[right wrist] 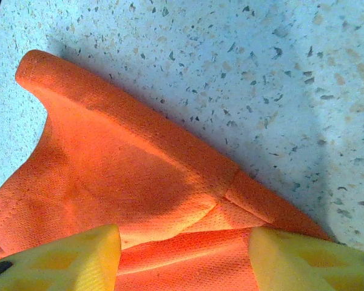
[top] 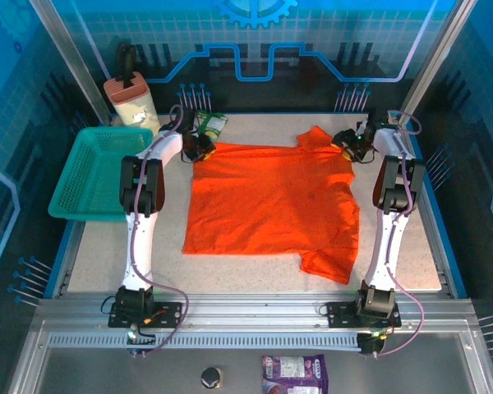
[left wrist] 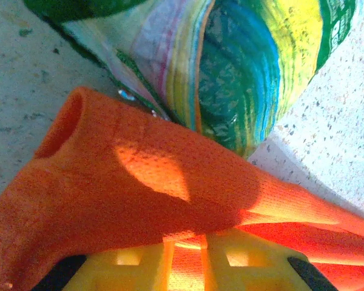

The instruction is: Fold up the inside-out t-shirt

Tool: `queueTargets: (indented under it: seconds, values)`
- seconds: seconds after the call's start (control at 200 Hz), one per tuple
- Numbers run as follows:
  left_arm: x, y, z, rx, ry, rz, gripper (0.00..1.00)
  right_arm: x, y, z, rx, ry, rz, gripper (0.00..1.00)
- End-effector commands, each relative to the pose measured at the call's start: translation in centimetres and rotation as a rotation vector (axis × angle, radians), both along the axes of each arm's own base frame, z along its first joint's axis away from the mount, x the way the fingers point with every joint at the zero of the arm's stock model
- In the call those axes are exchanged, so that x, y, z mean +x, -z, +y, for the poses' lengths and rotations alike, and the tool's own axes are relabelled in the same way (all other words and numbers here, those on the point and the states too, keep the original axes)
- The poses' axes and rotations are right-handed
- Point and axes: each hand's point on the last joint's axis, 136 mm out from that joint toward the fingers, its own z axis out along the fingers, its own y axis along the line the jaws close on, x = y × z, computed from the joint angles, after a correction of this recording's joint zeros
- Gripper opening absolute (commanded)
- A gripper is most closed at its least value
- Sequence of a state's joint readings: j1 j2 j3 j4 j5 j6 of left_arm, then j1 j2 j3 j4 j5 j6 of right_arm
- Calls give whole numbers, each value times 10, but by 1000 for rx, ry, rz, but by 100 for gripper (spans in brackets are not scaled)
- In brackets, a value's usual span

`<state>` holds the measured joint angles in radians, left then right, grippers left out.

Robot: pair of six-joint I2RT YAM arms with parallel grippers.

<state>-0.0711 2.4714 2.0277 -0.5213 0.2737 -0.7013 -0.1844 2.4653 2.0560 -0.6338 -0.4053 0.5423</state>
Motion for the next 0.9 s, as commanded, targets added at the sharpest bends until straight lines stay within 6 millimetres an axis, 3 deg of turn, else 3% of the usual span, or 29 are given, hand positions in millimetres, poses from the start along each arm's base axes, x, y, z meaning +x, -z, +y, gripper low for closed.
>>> queueTargets:
  seconds: [0.0, 0.08, 0.24, 0.37, 0.49, 0.66, 0.896]
  values:
    - [-8, 30, 7, -17, -29, 71, 21, -13, 15, -12, 0, 24, 59, 59]
    - [-3, 14, -8, -44, 25, 27, 21, -6, -11, 5, -1, -36, -8, 59]
    - [3, -35, -35, -89, 100, -71, 27, 3, -59, 47, 9, -138, -111, 59]
    - [2, -71, -51, -116, 132, -128, 31, 12, -67, 80, 3, -184, -127, 58]
    - [-5, -93, -73, -126, 176, -148, 31, 20, -58, 109, -3, -231, -114, 58]
    - [-31, -98, -116, -130, 261, -131, 31, 36, -50, 135, 7, -251, -124, 57]
    - [-111, -74, -174, -117, 409, -25, 31, 55, -35, 155, 42, -226, -163, 57]
